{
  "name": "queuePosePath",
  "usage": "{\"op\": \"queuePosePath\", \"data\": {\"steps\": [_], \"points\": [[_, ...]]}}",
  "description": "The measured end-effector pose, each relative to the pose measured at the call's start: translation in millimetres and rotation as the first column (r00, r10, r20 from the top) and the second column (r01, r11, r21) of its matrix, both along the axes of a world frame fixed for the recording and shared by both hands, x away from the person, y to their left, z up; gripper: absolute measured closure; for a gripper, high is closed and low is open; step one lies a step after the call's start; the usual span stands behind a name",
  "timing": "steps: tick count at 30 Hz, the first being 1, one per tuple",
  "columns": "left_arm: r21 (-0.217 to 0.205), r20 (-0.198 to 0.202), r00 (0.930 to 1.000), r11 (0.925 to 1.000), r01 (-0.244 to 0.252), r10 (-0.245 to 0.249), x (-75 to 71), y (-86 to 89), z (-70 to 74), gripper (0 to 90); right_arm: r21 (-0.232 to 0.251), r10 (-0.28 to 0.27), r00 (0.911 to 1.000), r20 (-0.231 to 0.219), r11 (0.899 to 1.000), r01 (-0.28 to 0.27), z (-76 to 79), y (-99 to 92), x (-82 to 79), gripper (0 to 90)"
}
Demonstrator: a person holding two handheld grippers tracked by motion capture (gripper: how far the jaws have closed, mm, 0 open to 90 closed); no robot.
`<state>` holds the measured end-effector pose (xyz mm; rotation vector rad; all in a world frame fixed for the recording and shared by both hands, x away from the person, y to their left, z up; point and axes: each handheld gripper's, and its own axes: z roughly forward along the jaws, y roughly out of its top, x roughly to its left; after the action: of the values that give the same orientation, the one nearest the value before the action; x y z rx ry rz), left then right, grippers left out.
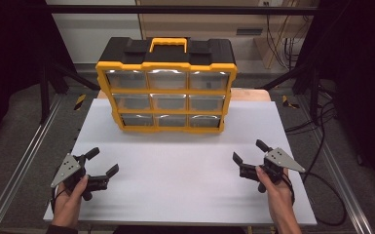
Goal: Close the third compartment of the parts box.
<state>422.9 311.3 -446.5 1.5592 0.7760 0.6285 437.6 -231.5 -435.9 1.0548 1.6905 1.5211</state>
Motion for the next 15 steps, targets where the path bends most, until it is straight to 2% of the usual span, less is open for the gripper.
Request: {"op": "queuePosePath", "data": {"steps": [15], "points": [[-0.043, -0.009, 0.9999, 0.9990, 0.013, -0.014, 1.3, -4.4, -0.9, 1.6, 0.007, 0.015, 0.9999, -0.002, 1.000, -0.015, -5.8, 7.3, -1.7, 3.4]]}}
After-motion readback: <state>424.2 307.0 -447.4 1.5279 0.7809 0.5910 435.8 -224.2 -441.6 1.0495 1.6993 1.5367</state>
